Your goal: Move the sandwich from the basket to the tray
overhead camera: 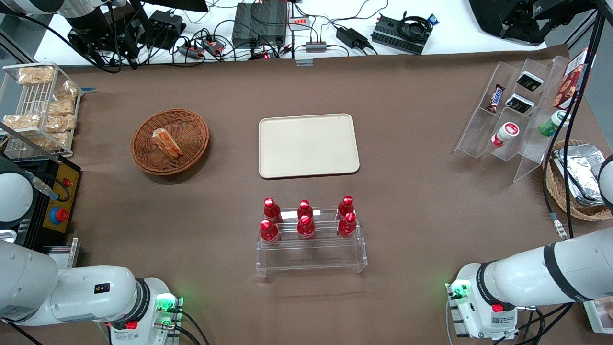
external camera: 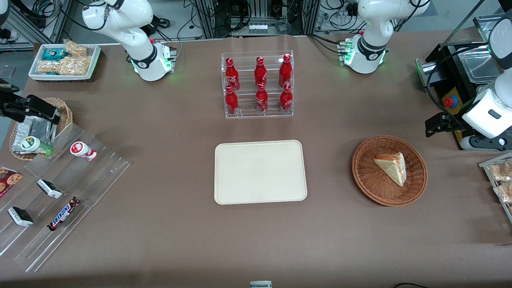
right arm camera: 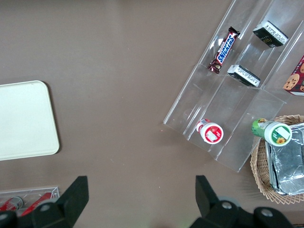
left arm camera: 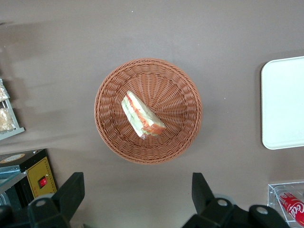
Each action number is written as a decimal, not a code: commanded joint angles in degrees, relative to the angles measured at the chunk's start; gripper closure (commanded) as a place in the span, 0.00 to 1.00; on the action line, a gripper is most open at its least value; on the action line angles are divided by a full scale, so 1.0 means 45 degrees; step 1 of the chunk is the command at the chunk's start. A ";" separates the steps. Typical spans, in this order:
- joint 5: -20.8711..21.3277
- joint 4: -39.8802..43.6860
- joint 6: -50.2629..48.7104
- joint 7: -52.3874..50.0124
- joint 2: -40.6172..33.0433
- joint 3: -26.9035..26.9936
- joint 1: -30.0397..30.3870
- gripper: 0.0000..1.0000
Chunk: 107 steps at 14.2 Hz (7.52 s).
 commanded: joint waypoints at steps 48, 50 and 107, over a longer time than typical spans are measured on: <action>-0.0867 -0.1598 0.4241 -1.4397 0.3856 0.0621 -0.1001 0.96; -0.0828 -0.1085 0.4119 -1.4300 0.4248 0.0601 -0.2132 0.96; -0.0301 0.1062 -0.1131 -0.2268 0.1261 0.0797 -0.1787 0.00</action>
